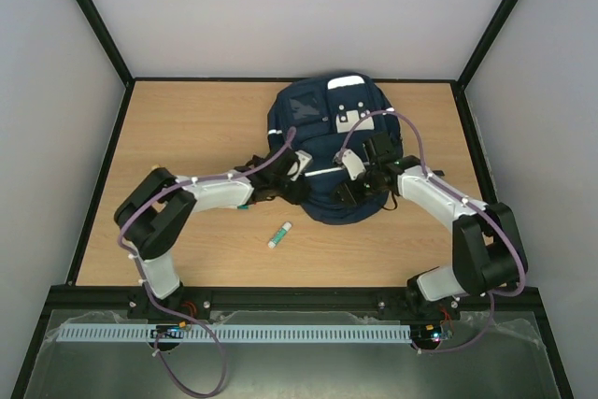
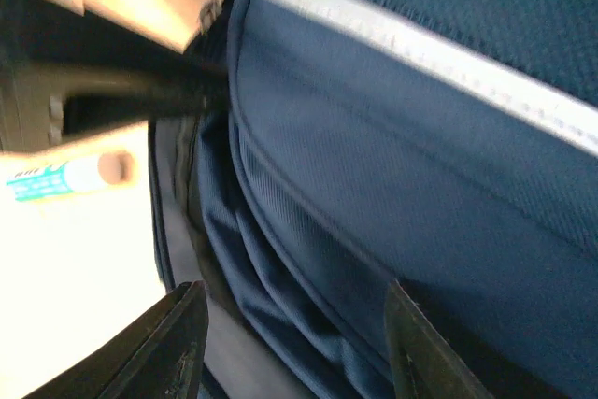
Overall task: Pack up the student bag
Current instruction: Zip the student bag at the center of the board.
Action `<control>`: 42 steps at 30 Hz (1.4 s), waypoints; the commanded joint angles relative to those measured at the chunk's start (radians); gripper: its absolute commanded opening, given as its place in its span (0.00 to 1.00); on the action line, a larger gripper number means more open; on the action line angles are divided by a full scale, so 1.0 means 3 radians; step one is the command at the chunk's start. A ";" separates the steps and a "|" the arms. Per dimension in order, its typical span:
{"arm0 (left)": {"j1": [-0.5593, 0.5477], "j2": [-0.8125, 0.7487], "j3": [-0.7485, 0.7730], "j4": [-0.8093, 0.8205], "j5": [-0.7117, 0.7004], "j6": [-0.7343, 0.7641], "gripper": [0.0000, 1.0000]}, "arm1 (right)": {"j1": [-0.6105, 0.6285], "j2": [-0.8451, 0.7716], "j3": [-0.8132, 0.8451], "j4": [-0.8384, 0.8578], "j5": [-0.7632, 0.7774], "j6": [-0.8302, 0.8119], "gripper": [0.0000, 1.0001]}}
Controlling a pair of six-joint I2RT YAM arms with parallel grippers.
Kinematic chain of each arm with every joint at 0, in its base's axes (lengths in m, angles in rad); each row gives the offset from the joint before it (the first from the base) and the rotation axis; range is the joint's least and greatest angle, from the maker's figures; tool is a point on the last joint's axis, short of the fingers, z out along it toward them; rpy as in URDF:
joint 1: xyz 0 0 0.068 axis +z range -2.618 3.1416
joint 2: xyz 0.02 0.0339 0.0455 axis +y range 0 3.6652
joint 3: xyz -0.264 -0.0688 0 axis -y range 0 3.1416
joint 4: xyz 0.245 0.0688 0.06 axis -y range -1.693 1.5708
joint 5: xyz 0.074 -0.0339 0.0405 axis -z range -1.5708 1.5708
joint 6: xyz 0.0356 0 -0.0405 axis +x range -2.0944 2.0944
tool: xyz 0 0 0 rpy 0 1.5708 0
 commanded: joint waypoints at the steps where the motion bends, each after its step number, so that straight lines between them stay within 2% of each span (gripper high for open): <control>1: -0.0280 0.0314 0.0364 -0.0099 0.0140 0.0203 0.61 | -0.0157 -0.0101 0.0062 0.0016 0.0117 0.0093 0.53; 5: -0.0452 0.0387 0.0500 -0.0126 0.0224 0.0286 0.60 | -0.0278 -0.0170 0.0034 0.0055 0.0114 0.0116 0.53; 11: -0.0474 -0.0204 0.0120 0.0013 0.0139 0.0339 0.65 | -0.0302 -0.0202 -0.0001 0.0081 0.0098 0.0102 0.53; 16: -0.0349 -0.0520 -0.0267 0.0066 0.0059 0.0329 0.66 | -0.0302 -0.0121 0.0012 0.0081 0.0113 0.0103 0.53; 20: -0.0142 -0.0594 -0.0515 0.0295 0.0317 0.0272 0.61 | -0.0302 -0.0023 0.0016 0.0087 0.0142 0.0114 0.53; 24: -0.0028 -0.0453 -0.0634 0.0532 0.0652 0.0392 0.60 | -0.0302 0.0058 0.0014 0.0086 0.0140 0.0106 0.52; 30: 0.0135 -0.0218 -0.0741 0.0891 0.1087 0.0474 0.65 | -0.0301 0.0145 0.0003 0.0091 0.0149 0.0094 0.52; 34: 0.0215 -0.0032 -0.0592 0.0843 0.1410 0.0587 0.65 | -0.0299 0.0197 0.0006 0.0081 0.0168 0.0088 0.52; 39: 0.0226 0.0222 -0.0357 0.0759 0.1453 0.0672 0.61 | -0.0306 0.0196 0.0011 0.0085 0.0205 0.0080 0.52; 42: 0.0231 0.0332 -0.0243 0.0735 0.1493 0.0684 0.55 | -0.0307 0.0208 0.0008 0.0083 0.0212 0.0080 0.52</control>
